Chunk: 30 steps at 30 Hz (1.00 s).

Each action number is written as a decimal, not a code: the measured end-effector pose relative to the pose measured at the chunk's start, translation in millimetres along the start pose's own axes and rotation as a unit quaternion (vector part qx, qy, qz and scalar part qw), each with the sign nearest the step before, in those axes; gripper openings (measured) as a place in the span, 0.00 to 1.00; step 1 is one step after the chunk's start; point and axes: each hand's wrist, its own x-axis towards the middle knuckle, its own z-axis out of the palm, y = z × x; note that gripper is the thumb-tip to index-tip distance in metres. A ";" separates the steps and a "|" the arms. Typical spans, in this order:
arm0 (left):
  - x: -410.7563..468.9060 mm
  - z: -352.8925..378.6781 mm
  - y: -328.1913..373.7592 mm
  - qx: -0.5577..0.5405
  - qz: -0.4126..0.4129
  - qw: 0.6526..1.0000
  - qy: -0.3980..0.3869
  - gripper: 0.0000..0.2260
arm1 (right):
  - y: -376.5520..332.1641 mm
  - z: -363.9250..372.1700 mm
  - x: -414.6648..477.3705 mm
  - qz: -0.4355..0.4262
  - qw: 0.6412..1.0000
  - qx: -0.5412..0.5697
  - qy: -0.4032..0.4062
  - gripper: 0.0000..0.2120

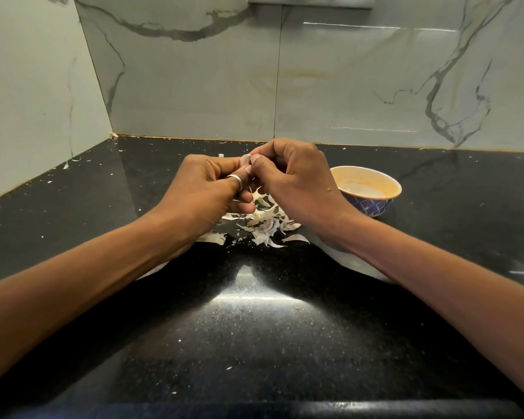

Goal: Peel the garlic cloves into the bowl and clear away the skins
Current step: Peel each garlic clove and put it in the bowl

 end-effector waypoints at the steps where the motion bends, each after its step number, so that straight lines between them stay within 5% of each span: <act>1: -0.2 -0.1 0.3 0.001 0.002 1.000 -0.002 0.09 | 0.4 -0.5 0.8 0.000 1.000 0.002 -0.001 0.06; 30: -2.9 -1.6 -2.1 0.068 0.040 0.997 -0.017 0.07 | 1.7 -6.9 4.1 0.061 0.993 0.096 -0.011 0.04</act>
